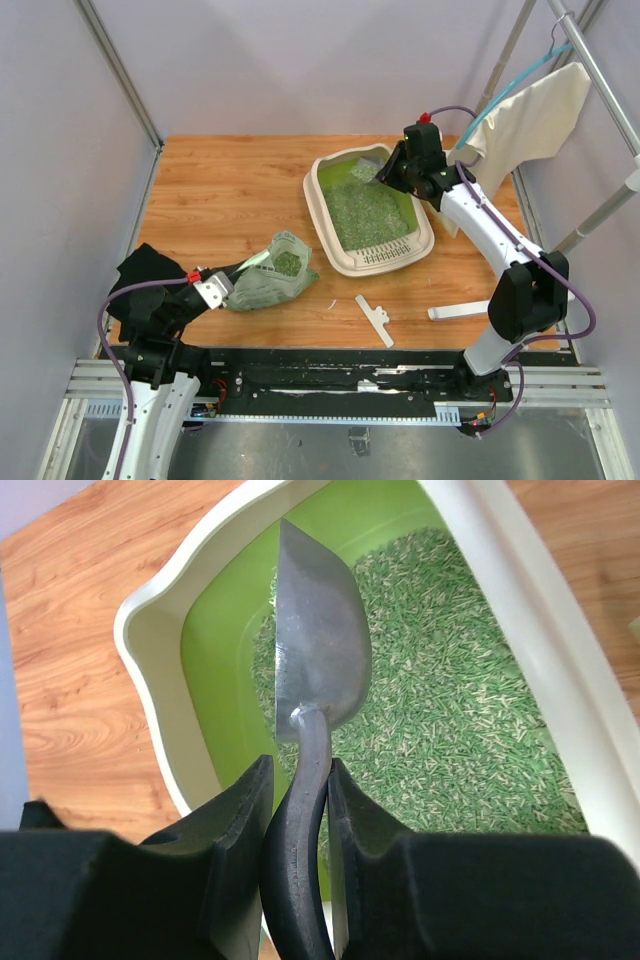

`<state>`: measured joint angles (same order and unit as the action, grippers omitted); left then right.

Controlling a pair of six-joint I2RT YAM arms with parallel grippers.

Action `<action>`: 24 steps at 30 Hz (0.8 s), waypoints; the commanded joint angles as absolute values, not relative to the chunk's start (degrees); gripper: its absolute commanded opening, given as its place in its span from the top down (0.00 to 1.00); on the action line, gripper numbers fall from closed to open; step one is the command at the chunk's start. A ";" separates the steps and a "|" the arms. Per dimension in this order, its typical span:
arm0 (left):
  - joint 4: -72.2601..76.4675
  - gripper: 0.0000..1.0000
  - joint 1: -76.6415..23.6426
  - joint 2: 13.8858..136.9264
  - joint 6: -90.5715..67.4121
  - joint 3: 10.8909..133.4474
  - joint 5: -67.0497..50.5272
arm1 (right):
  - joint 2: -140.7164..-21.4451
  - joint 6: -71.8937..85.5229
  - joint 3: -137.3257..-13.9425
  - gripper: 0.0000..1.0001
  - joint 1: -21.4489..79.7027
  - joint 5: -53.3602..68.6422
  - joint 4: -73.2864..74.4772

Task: Fill the litter box with clean litter
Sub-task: Pour the cat litter into the litter box.

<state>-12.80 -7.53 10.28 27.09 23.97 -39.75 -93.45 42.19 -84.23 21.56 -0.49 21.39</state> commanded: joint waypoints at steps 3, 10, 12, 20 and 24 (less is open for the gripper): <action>-9.80 1.00 -7.57 8.97 28.86 28.02 -40.27 | -91.35 39.31 -85.76 0.99 20.57 -8.00 20.18; -9.48 0.99 -7.58 8.87 28.84 27.73 -40.06 | -87.45 35.45 -82.99 0.99 19.78 -13.08 21.43; -9.11 1.00 -7.56 8.97 28.75 27.60 -40.01 | -86.25 34.50 -82.17 0.99 19.83 -13.74 22.23; -8.12 0.99 -7.57 9.72 28.83 27.69 -39.99 | -78.50 32.42 -75.48 0.99 19.86 -13.68 23.97; -7.71 1.00 -7.57 10.19 28.83 27.77 -40.14 | -75.16 31.88 -72.98 0.99 19.87 -13.16 26.59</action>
<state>-14.13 -7.53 10.31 27.46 24.56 -40.14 -78.87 33.47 -74.85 20.97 -12.01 25.23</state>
